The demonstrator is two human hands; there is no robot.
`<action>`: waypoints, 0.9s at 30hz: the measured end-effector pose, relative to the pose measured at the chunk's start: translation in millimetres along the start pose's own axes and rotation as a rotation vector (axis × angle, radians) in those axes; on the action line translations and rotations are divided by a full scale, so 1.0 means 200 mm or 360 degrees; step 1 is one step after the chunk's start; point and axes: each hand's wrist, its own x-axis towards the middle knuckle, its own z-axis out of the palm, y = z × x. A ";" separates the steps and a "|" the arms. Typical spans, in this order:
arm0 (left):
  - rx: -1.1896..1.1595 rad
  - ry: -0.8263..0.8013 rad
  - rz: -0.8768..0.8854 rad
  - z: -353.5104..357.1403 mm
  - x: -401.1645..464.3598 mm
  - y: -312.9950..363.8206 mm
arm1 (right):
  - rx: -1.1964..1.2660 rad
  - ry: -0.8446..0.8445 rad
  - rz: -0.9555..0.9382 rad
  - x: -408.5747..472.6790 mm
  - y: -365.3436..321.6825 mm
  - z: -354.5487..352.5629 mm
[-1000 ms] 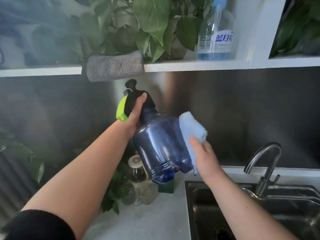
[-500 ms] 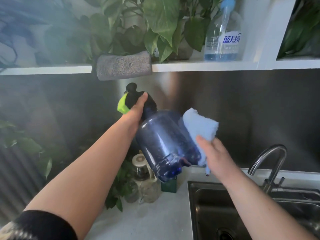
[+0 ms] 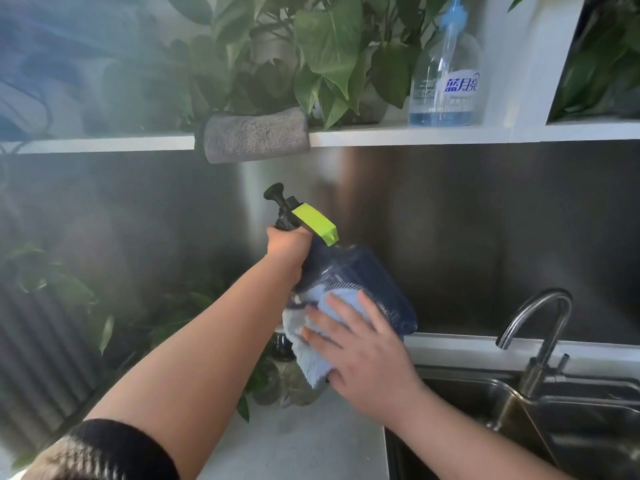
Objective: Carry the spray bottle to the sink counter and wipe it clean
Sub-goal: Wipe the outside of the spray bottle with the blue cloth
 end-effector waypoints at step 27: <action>-0.0713 0.0041 -0.0153 0.02 -0.13 -0.12 | 0.4620 0.0839 0.1744 -0.07 0.10 0.19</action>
